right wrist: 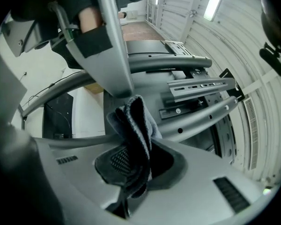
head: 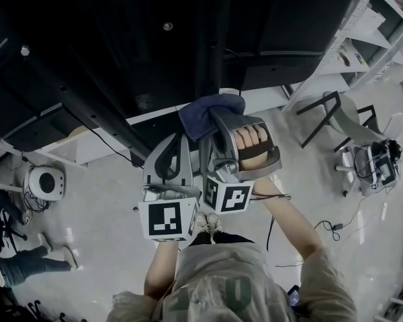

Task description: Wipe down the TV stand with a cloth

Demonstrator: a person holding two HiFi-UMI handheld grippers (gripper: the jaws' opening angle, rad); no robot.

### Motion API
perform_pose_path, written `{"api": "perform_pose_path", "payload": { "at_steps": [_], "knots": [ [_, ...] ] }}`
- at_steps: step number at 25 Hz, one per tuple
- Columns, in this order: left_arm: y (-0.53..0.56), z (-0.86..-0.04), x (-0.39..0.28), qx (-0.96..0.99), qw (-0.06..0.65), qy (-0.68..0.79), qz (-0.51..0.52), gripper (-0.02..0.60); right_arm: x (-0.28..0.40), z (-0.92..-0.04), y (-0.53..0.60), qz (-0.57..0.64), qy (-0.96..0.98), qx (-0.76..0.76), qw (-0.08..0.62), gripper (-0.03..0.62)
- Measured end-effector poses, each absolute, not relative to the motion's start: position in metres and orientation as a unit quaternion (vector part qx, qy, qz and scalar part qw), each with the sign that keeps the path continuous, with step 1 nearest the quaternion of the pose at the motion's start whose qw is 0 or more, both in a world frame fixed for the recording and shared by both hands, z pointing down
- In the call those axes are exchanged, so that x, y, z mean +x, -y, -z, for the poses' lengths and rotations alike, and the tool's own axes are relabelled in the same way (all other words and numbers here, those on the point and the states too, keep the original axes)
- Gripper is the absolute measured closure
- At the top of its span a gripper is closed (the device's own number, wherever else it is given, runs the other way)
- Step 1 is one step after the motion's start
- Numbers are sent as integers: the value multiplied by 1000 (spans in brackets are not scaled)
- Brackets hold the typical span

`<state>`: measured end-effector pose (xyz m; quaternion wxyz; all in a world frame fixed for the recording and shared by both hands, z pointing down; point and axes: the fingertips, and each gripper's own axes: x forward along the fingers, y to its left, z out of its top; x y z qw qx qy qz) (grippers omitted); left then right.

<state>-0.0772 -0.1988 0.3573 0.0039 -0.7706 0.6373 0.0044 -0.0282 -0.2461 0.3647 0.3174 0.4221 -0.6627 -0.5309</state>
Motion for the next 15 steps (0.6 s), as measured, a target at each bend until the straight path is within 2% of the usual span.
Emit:
{"api": "perform_pose_path", "payload": {
  "at_steps": [15],
  "knots": [
    [195, -410, -88, -754, -41, -656, 16, 566, -27, -465, 238, 490, 695, 376, 367, 537]
  ]
}}
